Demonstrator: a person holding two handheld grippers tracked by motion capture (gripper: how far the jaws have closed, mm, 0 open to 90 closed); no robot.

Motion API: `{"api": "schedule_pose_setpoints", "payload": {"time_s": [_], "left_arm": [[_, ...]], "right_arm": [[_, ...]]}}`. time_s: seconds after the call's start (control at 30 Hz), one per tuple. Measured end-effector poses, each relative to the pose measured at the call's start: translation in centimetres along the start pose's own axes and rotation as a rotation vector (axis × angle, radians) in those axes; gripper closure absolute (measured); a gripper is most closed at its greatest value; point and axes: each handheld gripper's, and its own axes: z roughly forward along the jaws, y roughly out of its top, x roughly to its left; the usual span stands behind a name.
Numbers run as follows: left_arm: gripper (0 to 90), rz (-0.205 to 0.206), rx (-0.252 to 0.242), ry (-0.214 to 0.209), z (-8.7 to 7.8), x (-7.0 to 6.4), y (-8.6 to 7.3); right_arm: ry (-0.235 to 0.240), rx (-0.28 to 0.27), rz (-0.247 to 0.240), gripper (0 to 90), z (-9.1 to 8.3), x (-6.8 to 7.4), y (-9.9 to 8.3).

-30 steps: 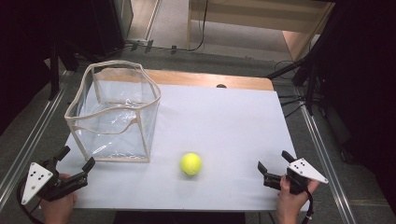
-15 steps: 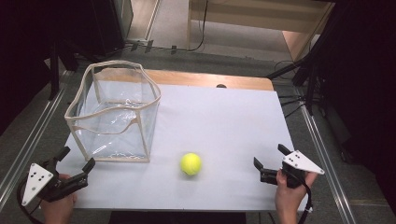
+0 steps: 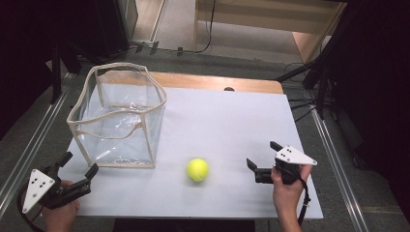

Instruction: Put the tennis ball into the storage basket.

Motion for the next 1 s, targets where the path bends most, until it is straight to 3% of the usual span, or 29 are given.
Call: {"api": "schedule_pose_setpoints", "payload": {"time_s": [0.2, 1.0], "left_arm": [[10.4, 0.000, -0.001, -0.001, 0.0, 0.0, 0.0], [10.4, 0.001, -0.003, -0.005, 0.0, 0.0, 0.0]], "right_arm": [[0.027, 0.013, -0.018, 0.0, 0.7, 0.4, 0.9], [0.214, 0.138, -0.155, 0.0, 4.5, 3.7, 4.2]]}}
